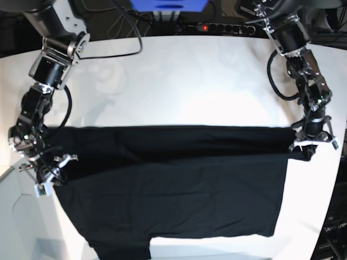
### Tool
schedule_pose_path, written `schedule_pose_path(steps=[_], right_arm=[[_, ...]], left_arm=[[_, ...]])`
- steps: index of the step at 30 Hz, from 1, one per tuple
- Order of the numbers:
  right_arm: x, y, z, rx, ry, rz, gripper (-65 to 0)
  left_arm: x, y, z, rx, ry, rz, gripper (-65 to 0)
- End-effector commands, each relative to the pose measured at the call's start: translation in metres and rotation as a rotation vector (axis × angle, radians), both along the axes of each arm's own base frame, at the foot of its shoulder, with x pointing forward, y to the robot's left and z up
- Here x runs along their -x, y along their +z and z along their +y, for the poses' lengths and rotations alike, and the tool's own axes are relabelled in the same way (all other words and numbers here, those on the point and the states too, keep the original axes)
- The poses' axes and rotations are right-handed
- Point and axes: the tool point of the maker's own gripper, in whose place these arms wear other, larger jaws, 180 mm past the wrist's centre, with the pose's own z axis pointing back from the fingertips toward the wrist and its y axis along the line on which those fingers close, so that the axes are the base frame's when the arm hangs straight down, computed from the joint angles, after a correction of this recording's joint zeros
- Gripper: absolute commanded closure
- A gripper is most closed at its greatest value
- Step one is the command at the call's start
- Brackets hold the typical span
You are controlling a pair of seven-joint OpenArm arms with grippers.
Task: Fold the T-shirt properly
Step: 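Lift the shoulder edge with both grippers and fold it toward the hem, then release the folded edge and regrasp the shirt's folded edge with both grippers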
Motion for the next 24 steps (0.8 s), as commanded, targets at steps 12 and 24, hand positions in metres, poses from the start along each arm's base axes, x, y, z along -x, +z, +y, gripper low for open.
schedule_pose_path(steps=[12,24], right_arm=[[-0.025,0.016,0.005,-0.042,0.031,-0.071,0.0],[-0.024,0.000,0.001,-0.035,0.045,-0.021,-30.2]], left_arm=[[-0.025,0.012,-0.007,-0.013,-0.032,-0.040,-0.1],[-0.032,0.014,-0.003,0.001,-0.023,-0.044,-40.9]])
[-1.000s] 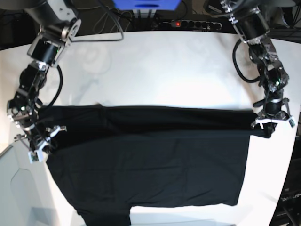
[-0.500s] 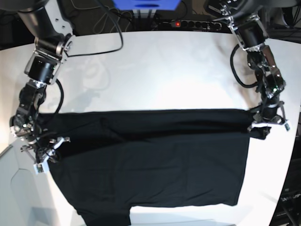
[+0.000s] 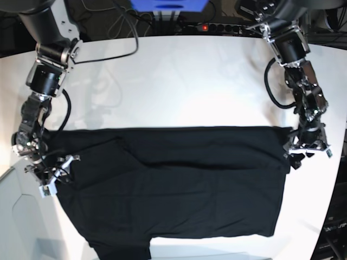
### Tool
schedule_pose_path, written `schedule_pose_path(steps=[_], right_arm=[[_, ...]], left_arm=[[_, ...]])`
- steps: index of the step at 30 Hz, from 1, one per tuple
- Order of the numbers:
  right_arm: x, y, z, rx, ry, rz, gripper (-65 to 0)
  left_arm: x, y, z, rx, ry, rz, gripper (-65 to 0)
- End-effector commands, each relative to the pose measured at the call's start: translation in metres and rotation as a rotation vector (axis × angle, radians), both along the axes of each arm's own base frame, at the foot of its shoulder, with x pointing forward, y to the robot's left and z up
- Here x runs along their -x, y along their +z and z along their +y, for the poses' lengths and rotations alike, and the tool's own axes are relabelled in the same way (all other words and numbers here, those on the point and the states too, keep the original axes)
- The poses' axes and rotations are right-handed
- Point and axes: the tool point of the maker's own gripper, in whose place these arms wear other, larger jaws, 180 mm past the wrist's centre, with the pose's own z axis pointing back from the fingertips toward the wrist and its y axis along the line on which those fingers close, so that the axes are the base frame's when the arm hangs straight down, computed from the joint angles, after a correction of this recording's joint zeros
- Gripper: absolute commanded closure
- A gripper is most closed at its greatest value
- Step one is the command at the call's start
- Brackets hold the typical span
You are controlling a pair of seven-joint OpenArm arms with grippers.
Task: Fold the T-shirt properly
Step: 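Release the folded edge and regrasp the shirt's folded edge with both grippers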
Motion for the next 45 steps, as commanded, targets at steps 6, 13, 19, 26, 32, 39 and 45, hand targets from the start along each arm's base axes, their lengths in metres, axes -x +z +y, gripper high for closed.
schedule_pose_path(steps=[6,13,19,26,32,39,45], right_arm=[[-0.012,0.026,-0.006,0.003,0.002,-0.074,-33.5],[0.006,0.023,-0.007,0.043,0.008,-0.079,-33.5],[0.015,0.023,-0.004,0.061,0.014,-0.084,-33.5],[0.026,0.013,-0.015,0.065,-0.008,-0.059,-33.6],[0.047,0.003,-0.048,0.050,-0.103,-0.035,-33.8],[0.070,-0.013,-0.068,0.068,-0.140,0.013,-33.9],[0.091,-0.033,-0.079,0.049,-0.179,0.062,-34.0]], left_arm=[[0.006,0.019,0.006,-0.044,0.000,-0.050,-53.2],[0.031,-0.022,0.003,-0.019,0.000,0.051,-53.2],[0.033,-0.054,0.005,0.040,0.022,0.119,-53.2],[0.028,-0.067,-0.015,0.039,-0.041,0.158,-52.6],[0.026,-0.070,-0.022,0.037,-0.061,0.167,-19.9],[0.026,-0.070,-0.023,0.035,-0.061,0.169,-2.1],[0.027,-0.070,-0.020,0.031,-0.057,0.170,0.0]])
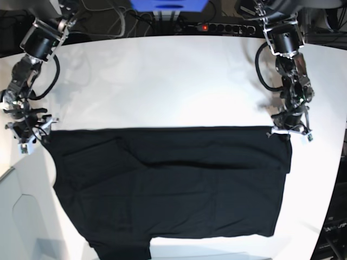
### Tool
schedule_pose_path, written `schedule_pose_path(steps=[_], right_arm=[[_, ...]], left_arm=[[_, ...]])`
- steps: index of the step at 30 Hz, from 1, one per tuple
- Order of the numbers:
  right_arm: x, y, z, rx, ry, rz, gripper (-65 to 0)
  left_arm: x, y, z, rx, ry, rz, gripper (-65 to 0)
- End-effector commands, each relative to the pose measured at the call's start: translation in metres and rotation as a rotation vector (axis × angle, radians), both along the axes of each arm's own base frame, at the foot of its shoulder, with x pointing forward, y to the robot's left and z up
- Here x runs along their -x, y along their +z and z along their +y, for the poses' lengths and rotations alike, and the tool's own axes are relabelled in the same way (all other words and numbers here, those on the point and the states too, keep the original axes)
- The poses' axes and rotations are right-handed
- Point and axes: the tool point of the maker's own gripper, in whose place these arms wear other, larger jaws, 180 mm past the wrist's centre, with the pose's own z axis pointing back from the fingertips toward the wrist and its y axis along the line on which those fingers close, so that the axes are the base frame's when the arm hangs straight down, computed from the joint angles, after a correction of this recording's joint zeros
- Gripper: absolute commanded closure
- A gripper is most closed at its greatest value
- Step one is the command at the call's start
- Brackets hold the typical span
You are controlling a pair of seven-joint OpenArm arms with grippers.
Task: Fold the T-shirt properly
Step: 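Release the folded edge and regrasp the shirt's folded edge with both grippers, then drag the held folded edge with both grippers back toward the robot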
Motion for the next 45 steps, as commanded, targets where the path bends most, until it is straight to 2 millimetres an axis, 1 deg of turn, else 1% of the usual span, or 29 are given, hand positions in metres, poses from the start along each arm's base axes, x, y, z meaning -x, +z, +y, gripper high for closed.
schedule_pose_path(steps=[1,4,12,14,16,18,20,24,27,29,30,32,35,36,37,39,42,45], right_arm=[[-0.008,0.009,-0.004,-0.005,0.002,-0.036,-34.0],[-0.003,-0.008,-0.002,-0.039,-0.007,0.006,-34.0],[-0.001,-0.011,-0.003,-0.043,-0.009,0.011,-33.5],[-0.001,-0.010,-0.003,-0.043,-0.009,0.010,-32.4],[-0.002,-0.010,-0.003,-0.043,-0.009,0.008,-28.2],[-0.003,-0.009,-0.003,-0.044,-0.007,0.005,-22.3],[-0.009,-0.003,-0.003,-0.044,-0.007,-0.011,-14.7],[-0.012,-0.002,-0.001,-0.045,-0.004,-0.016,0.0],[-0.011,-0.001,-0.003,-0.039,-0.004,-0.016,0.0],[-0.009,0.002,-0.005,-0.026,-0.006,-0.015,0.0],[-0.002,0.001,-0.006,-0.012,-0.002,-0.008,0.0],[0.008,0.010,-0.010,0.038,0.009,-0.019,0.0],[0.016,0.026,-0.009,0.096,0.030,-0.048,0.0],[0.021,0.030,-0.010,0.115,0.036,-0.050,0.0],[0.025,0.033,-0.009,0.131,0.042,-0.054,0.0],[0.033,0.039,-0.009,0.161,0.053,-0.057,0.0],[0.051,0.046,-0.014,0.207,0.050,-0.055,0.0],[0.067,0.043,-0.013,0.228,0.065,-0.028,0.0]], left_arm=[[-0.008,0.014,0.007,-0.024,0.001,-0.034,0.0],[-0.006,0.012,0.007,-0.024,0.001,-0.030,0.0],[-0.002,0.009,0.008,-0.026,0.001,-0.019,0.0],[-0.002,0.009,0.008,-0.026,0.001,-0.019,0.0],[-0.001,0.008,0.008,-0.025,0.000,-0.018,0.0],[-0.001,0.008,0.008,-0.025,0.000,-0.018,0.0],[0.002,0.005,0.008,-0.025,0.000,-0.008,0.0],[0.005,0.004,0.008,-0.026,0.000,-0.004,0.0],[0.005,0.003,0.008,-0.024,-0.001,0.001,0.0],[0.011,0.001,0.007,-0.030,-0.006,0.007,0.0],[0.013,0.005,0.007,-0.039,-0.011,0.001,0.0],[0.016,0.019,0.010,-0.076,-0.027,-0.026,0.0],[0.024,0.037,0.007,-0.120,-0.054,-0.059,0.0],[0.028,0.044,0.007,-0.134,-0.059,-0.070,0.0],[0.034,0.049,0.011,-0.147,-0.053,-0.077,0.0],[0.045,0.058,0.018,-0.164,-0.031,-0.091,0.0],[0.061,0.069,0.024,-0.197,-0.023,-0.100,0.0],[0.075,0.071,0.016,-0.211,-0.057,-0.071,0.0]])
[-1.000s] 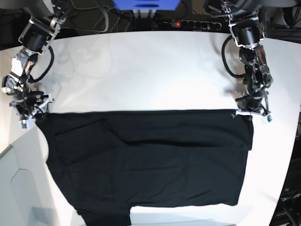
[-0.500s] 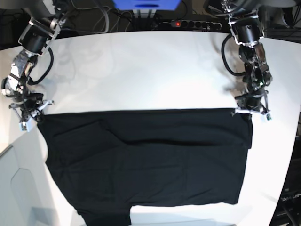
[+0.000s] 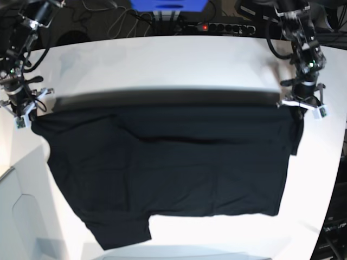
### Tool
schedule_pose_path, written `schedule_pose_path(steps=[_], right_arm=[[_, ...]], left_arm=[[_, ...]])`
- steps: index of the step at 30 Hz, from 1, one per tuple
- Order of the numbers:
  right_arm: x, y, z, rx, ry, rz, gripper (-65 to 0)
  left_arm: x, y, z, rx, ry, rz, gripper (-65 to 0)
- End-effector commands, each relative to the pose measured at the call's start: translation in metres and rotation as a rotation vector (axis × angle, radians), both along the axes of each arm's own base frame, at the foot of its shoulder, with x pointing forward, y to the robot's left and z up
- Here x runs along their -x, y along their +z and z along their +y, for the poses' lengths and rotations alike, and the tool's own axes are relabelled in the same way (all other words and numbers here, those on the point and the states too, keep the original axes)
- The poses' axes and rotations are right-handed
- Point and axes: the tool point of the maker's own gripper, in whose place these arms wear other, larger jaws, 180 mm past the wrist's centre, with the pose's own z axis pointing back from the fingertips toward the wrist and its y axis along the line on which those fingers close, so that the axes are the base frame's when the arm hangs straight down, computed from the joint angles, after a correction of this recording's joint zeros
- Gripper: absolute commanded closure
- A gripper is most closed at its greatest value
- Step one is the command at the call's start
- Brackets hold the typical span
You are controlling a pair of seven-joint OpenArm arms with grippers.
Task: Fold the T-shirt properly
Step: 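Drag the held folded edge with both grippers back toward the robot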
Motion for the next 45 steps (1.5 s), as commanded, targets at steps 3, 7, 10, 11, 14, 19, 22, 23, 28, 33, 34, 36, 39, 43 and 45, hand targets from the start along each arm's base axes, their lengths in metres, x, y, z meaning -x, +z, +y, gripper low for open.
schedule_pose_path(steps=[3,7,10,11,14,19,22,23,28,33,34,36,39,43,45], right_arm=[[-0.001,0.018,-0.007,0.047,0.012,-0.040,0.0],[-0.008,0.036,-0.003,0.074,0.031,-0.083,0.0],[-0.019,0.053,0.000,0.101,0.050,-0.126,0.0],[-0.027,0.061,0.000,0.113,0.056,-0.142,0.0],[-0.054,0.084,-0.001,0.154,0.064,-0.157,0.0],[-0.083,0.113,-0.007,0.205,0.043,-0.144,0.0],[-0.083,0.114,-0.007,0.212,0.045,-0.138,0.0],[-0.082,0.113,-0.008,0.212,0.045,-0.136,0.0],[-0.060,0.086,-0.009,0.212,0.052,-0.056,0.0],[-0.031,0.067,-0.024,0.214,0.011,0.011,0.0],[-0.024,0.063,-0.027,0.214,0.001,0.028,0.0],[-0.013,0.056,-0.031,0.217,-0.007,0.055,0.0],[0.003,0.050,-0.031,0.229,-0.003,0.087,0.0],[0.011,0.052,-0.016,0.230,0.017,0.078,0.0],[0.006,0.060,-0.012,0.235,0.020,0.047,0.0]], left_arm=[[0.001,0.025,0.007,-0.048,-0.004,-0.029,0.0],[0.011,0.035,0.017,-0.037,0.053,-0.042,0.0],[0.004,0.043,0.019,-0.031,0.060,-0.056,0.0],[-0.001,0.045,0.018,-0.024,0.058,-0.059,0.0],[-0.021,0.056,0.014,0.001,0.049,-0.065,0.0],[-0.048,0.073,0.009,0.045,0.038,-0.077,0.0],[-0.052,0.076,0.008,0.049,0.033,-0.081,0.0],[-0.052,0.076,0.008,0.049,0.033,-0.081,0.0],[-0.034,0.064,0.015,0.045,0.055,-0.040,0.0],[0.003,0.042,0.027,0.045,0.102,0.038,0.0],[0.011,0.035,0.028,0.044,0.104,0.062,0.0],[0.024,0.030,0.033,0.036,0.120,0.086,0.0],[0.039,0.020,0.039,0.035,0.140,0.124,0.0],[0.048,0.014,0.039,0.034,0.139,0.152,0.0],[0.046,0.017,0.038,0.032,0.138,0.142,0.0]])
